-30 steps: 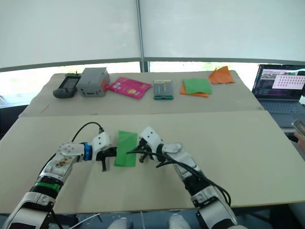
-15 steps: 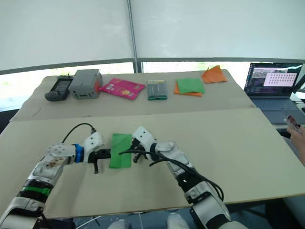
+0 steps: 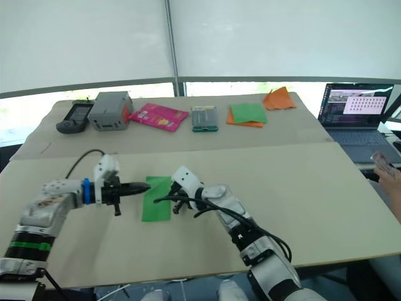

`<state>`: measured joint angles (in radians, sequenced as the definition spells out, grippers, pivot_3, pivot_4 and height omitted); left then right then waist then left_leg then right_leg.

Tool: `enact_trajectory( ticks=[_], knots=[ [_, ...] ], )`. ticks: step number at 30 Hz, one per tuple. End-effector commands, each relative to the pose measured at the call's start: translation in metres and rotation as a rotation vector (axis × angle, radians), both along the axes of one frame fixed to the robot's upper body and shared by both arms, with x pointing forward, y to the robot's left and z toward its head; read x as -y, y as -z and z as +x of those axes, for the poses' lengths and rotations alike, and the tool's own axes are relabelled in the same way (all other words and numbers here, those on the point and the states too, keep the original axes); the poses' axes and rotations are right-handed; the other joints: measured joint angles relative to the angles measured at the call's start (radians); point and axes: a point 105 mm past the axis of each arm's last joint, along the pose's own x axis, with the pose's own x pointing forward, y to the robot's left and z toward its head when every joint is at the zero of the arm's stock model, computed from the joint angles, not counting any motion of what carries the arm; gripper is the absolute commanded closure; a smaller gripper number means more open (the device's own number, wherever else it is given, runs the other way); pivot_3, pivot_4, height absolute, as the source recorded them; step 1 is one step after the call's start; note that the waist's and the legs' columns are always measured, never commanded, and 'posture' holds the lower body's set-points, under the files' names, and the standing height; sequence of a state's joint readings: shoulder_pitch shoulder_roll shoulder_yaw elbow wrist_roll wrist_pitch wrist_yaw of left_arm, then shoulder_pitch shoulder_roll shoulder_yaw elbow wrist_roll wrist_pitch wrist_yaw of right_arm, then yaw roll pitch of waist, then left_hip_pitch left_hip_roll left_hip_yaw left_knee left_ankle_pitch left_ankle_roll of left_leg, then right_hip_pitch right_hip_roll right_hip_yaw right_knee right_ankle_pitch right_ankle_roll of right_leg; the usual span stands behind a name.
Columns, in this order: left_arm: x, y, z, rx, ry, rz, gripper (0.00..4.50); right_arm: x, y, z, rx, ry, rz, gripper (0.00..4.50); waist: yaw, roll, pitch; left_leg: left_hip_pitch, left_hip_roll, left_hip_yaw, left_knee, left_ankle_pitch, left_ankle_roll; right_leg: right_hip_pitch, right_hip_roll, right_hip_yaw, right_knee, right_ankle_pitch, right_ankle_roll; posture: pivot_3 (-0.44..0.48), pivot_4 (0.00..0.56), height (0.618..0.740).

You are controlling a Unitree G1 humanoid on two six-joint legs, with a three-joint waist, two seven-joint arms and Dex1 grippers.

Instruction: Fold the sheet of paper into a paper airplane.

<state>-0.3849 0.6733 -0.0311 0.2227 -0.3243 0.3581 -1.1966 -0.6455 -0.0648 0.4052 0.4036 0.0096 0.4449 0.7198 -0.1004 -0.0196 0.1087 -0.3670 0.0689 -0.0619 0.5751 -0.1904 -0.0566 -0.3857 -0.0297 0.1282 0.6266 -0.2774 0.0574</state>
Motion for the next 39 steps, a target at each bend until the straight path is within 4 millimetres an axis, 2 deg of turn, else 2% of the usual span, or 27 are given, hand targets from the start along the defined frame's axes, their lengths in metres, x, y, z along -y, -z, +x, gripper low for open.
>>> enact_trajectory(
  ticks=[1, 4, 8, 11, 14, 20, 29, 39],
  knots=[
    [-0.004, 0.013, 0.003, 0.015, 0.006, 0.056, 4.50, 0.009, 0.021, -0.004, -0.051, 0.027, -0.073, 4.48, 0.000, 0.000, 0.000, 0.000, 0.000, 0.000, 0.000, 0.000, 0.000, 0.000, 0.000, 0.000, 0.000, 0.000, 0.000, 0.000, 0.150, 0.740],
    [-0.008, 0.029, 0.002, 0.002, 0.011, 0.102, 4.50, 0.009, 0.018, -0.005, -0.045, 0.026, -0.065, 4.48, 0.003, 0.000, 0.000, 0.000, 0.000, -0.001, 0.000, 0.000, 0.000, -0.001, 0.001, 0.000, 0.000, 0.000, -0.001, 0.000, 0.150, 0.740],
    [-0.014, 0.034, 0.003, 0.006, -0.003, 0.120, 4.50, 0.010, 0.015, -0.005, -0.040, 0.029, -0.057, 4.48, 0.005, 0.000, 0.000, -0.001, 0.000, -0.001, 0.000, 0.000, 0.000, -0.001, 0.001, 0.000, 0.000, -0.001, -0.003, 0.000, 0.150, 0.740],
    [-0.013, 0.039, 0.001, 0.009, 0.007, 0.134, 4.50, 0.009, 0.012, -0.005, -0.032, 0.020, -0.041, 4.48, 0.005, 0.000, 0.000, -0.001, 0.000, -0.001, 0.000, 0.000, 0.000, -0.001, 0.000, 0.000, 0.000, -0.002, -0.003, 0.000, 0.150, 0.740],
    [-0.007, 0.045, -0.002, 0.010, 0.026, 0.144, 4.50, 0.003, 0.001, -0.007, -0.024, -0.022, 0.039, 4.48, 0.006, 0.000, 0.000, -0.001, 0.000, -0.001, 0.000, 0.000, 0.000, -0.001, 0.000, 0.000, 0.000, -0.002, -0.003, 0.000, 0.150, 0.740],
    [-0.001, 0.050, -0.015, 0.006, 0.056, 0.154, 4.50, 0.013, 0.013, 0.005, -0.024, -0.057, -0.041, 4.48, 0.006, 0.001, 0.000, 0.000, 0.000, -0.001, 0.000, 0.000, 0.000, 0.000, 0.000, 0.000, 0.000, -0.001, -0.001, 0.000, 0.150, 0.740],
    [-0.001, 0.052, -0.022, 0.003, 0.064, 0.173, 4.50, 0.011, 0.024, 0.022, -0.054, -0.046, -0.070, 4.48, 0.003, 0.002, 0.000, 0.001, 0.000, -0.001, 0.000, 0.000, 0.000, 0.000, 0.001, 0.000, 0.000, -0.002, -0.003, 0.000, 0.150, 0.740],
    [-0.005, 0.052, -0.027, 0.002, 0.063, 0.193, 4.50, 0.023, 0.016, 0.048, -0.032, 0.040, -0.107, 4.48, 0.004, 0.005, 0.002, 0.002, 0.000, -0.001, 0.000, 0.000, 0.000, 0.000, 0.000, 0.000, 0.000, -0.002, -0.004, 0.000, 0.150, 0.740]
  ],
)
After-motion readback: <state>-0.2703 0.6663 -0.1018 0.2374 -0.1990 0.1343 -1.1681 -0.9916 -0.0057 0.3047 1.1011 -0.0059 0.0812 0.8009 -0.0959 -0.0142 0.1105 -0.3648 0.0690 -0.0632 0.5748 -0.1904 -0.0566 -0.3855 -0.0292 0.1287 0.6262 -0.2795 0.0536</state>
